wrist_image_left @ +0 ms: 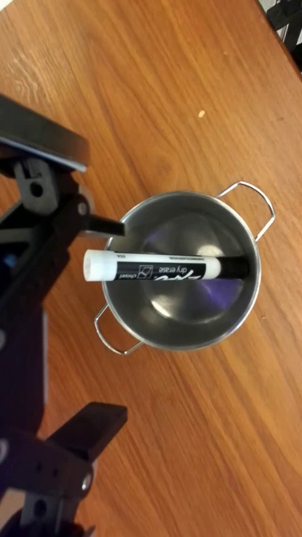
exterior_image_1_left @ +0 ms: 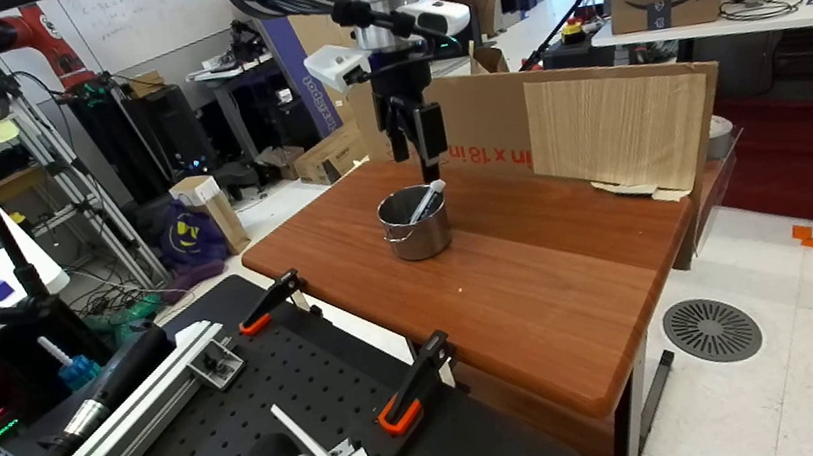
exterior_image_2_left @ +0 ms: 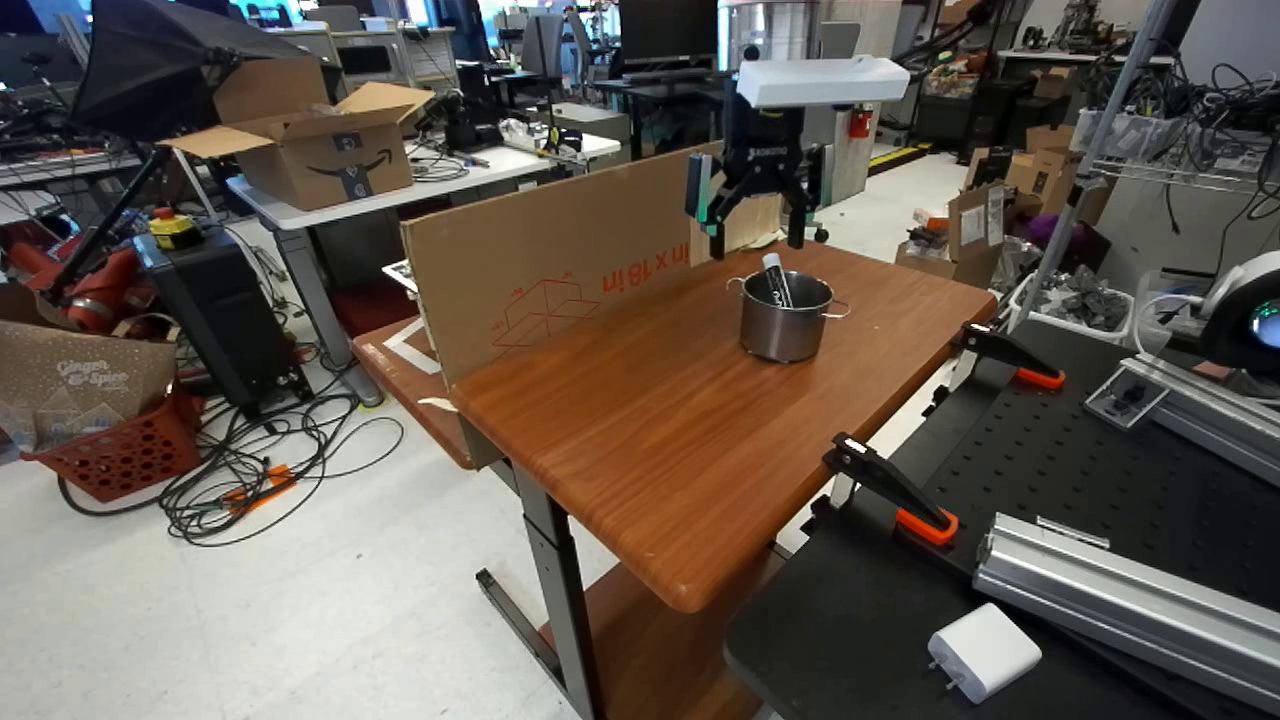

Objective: Remove the marker from the bowl and put it on the table

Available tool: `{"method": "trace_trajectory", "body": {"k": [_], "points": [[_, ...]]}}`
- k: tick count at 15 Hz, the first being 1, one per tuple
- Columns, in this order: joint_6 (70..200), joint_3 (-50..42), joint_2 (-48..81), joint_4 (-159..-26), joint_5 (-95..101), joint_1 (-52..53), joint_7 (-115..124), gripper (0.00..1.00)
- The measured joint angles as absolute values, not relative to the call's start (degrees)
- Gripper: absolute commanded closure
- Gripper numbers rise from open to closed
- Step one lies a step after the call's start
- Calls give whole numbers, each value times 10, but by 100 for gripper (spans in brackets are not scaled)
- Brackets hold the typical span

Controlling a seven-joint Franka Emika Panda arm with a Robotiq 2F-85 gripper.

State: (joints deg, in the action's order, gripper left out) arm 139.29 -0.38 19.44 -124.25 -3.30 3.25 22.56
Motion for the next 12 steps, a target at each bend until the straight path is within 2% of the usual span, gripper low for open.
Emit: {"method": "trace_trajectory", "body": {"k": [7, 8, 9, 12], "points": [[1393, -17, 211, -1239, -17, 37, 241, 0], [1393, -19, 213, -1237, -17, 37, 241, 25], [1393, -20, 216, -1234, -17, 37, 242, 26], [1393, -21, 220, -1229, -16, 37, 242, 49]]}}
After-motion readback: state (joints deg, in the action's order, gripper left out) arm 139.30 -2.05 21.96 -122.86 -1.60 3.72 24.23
